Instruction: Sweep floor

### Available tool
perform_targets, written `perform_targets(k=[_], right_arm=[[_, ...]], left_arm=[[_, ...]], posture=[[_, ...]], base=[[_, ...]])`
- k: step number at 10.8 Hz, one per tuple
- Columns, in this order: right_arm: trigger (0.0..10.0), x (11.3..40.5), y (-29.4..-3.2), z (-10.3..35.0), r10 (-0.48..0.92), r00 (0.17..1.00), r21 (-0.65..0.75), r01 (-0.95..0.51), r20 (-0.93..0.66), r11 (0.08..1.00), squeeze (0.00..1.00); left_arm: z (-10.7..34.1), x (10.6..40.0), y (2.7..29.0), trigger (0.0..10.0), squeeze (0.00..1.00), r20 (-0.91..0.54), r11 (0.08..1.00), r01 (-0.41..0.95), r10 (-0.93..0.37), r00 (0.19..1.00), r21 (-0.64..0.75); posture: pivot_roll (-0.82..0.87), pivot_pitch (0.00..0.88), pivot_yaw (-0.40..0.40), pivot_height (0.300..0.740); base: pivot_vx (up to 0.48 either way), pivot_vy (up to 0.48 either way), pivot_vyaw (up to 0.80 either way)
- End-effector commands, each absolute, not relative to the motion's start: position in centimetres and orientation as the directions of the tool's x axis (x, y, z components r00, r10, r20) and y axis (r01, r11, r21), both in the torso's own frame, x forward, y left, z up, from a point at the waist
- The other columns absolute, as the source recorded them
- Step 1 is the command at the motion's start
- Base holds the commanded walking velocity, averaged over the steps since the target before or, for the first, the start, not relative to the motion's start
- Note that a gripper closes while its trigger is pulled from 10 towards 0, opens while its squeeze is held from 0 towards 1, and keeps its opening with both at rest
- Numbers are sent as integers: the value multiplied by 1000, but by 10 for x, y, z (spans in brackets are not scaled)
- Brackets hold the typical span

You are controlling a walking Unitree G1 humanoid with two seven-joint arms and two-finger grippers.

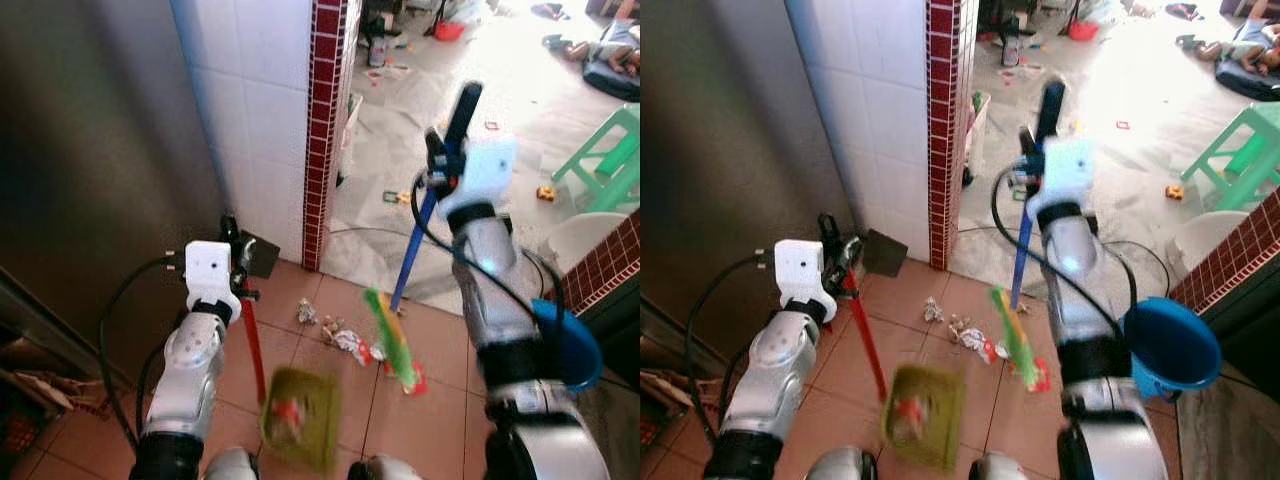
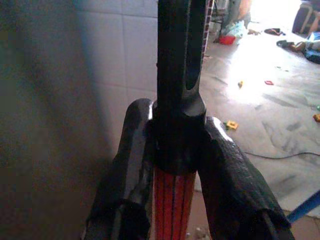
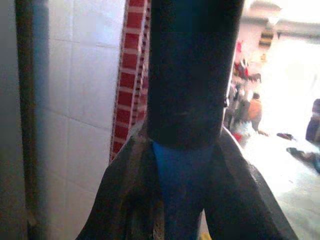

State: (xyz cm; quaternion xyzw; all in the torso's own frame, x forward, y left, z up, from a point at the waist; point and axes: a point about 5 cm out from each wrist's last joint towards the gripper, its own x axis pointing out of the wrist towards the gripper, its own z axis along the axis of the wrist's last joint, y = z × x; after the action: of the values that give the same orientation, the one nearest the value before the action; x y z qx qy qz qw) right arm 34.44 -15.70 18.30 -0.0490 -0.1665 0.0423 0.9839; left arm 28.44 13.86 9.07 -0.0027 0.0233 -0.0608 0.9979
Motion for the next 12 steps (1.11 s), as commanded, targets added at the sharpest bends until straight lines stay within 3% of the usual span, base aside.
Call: perform_targets(k=[1, 3, 7, 10, 12], right_arm=[[10000, 341, -158, 188, 97, 934, -139, -52, 343, 989, 0], [10000, 333, -158, 169, 61, 960, -121, -28, 274, 992, 0], [10000, 319, -168, 144, -39, 980, -88, 57, 194, 994, 0], [10000, 327, -161, 147, -39, 979, -85, 57, 199, 995, 0], [10000, 327, -163, 148, -39, 979, -85, 57, 201, 995, 0]], left_arm=[[111, 285, 138, 10000, 0, 25, 991, 133, -133, 991, 1], [127, 279, 132, 10000, 0, 63, 988, 156, -155, 986, -12], [129, 269, 138, 10000, 0, 50, 986, 166, -165, 985, -12], [129, 272, 135, 10000, 0, 41, 982, 190, -189, 981, -18], [128, 273, 130, 10000, 0, 36, 977, 213, -212, 977, -29]], posture=[[-6, 14, -34, 740], [9, 38, -35, 740], [10, 0, -31, 740], [9, 0, -30, 740], [4, 0, -29, 740]], base=[[0, 0, 0], [0, 0, 0], [0, 0, 0], [0, 0, -717], [-289, 0, 0]])
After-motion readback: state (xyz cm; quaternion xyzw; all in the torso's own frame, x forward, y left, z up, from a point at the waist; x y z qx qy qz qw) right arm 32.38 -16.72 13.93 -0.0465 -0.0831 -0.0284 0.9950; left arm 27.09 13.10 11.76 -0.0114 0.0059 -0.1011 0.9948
